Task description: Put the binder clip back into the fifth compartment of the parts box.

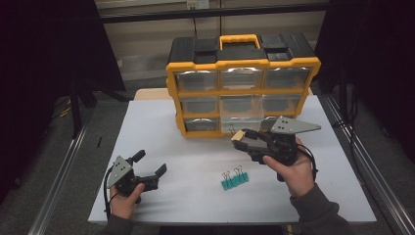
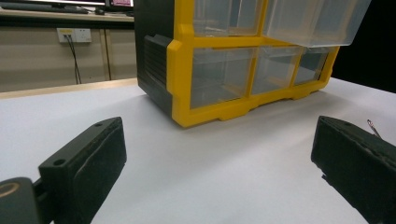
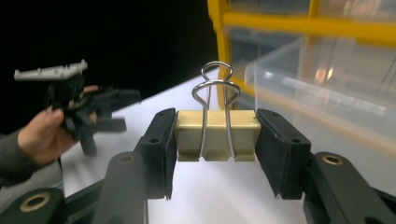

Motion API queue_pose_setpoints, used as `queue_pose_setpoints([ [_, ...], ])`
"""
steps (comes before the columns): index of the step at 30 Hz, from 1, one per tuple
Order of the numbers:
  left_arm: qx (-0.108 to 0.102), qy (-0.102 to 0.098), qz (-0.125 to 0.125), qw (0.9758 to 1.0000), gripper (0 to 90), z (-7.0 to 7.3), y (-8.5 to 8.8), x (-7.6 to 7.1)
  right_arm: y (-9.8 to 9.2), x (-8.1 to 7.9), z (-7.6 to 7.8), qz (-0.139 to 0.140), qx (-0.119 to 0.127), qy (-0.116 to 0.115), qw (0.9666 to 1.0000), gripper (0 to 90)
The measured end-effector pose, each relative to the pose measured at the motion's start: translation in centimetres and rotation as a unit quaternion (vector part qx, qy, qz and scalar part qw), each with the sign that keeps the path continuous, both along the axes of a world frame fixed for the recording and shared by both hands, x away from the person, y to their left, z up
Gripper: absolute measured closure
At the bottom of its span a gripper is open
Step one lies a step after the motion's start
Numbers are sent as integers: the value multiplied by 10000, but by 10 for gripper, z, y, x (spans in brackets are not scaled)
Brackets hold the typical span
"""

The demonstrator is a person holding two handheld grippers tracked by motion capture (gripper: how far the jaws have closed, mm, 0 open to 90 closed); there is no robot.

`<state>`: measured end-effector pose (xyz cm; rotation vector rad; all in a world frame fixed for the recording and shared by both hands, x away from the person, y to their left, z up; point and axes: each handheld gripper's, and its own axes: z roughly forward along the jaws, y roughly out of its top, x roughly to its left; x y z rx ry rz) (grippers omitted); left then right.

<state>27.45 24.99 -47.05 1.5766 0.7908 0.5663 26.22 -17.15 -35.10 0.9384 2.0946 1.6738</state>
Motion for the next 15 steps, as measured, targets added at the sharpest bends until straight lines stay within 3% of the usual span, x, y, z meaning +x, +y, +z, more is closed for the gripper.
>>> queue_pose_setpoints([
  [9, -7, -2, 35, 10000, 34, 0, 0, 0, -3, 12, 20, -325, 123, -299, 9990, 503],
  [15, -16, -1, -4, 10000, 34, 0, 0, 0, -5, 28, 29, -771, 69, -530, 9956, 502],
])
